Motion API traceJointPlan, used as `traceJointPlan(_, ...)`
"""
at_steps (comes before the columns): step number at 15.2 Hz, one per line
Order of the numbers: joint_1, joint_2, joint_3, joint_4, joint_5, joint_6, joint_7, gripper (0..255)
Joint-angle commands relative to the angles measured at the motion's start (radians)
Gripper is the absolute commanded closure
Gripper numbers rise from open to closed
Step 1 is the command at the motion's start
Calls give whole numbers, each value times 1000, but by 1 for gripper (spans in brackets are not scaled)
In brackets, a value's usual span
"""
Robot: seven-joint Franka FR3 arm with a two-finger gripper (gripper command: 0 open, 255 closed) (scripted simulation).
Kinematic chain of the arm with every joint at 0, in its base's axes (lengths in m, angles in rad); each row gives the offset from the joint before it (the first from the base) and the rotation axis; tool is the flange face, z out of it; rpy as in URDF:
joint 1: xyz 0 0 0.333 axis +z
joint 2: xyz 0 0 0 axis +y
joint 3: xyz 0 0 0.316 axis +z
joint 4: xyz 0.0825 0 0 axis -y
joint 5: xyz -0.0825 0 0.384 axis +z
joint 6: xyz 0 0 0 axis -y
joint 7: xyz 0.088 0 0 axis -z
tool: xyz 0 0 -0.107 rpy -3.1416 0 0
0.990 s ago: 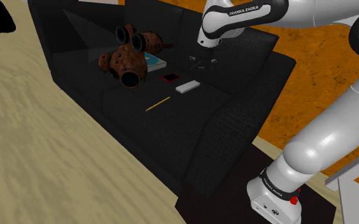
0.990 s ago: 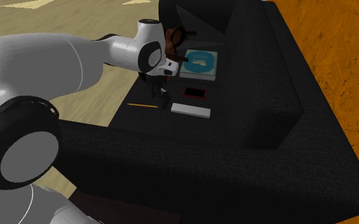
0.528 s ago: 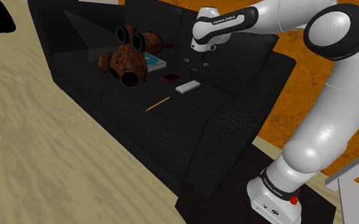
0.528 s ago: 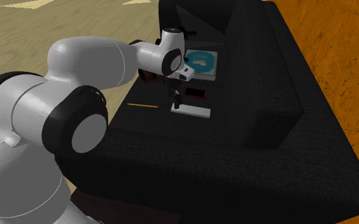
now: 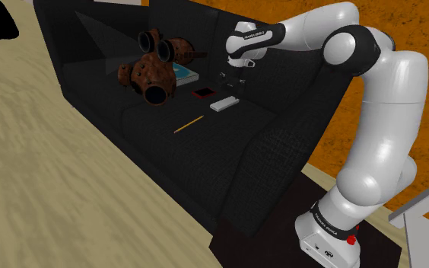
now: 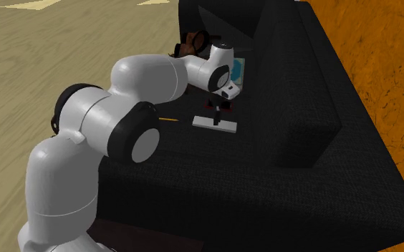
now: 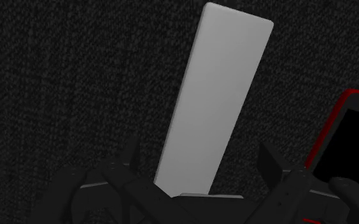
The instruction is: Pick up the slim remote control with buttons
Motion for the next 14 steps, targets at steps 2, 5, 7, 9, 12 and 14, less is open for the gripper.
traceJointPlan(2, -1, 35, -7, 13, 5, 23, 26, 0)
traceJointPlan(5, -1, 51, -7, -3, 4, 56, 26, 0)
traceJointPlan(7, 0, 63, -7, -13, 4, 77, 25, 0)
traceJointPlan(9, 0, 66, -7, -16, 4, 83, 25, 0)
traceJointPlan(12, 0, 66, -7, -16, 4, 84, 26, 255)
traceJointPlan(14, 0, 66, -7, -16, 4, 83, 26, 255)
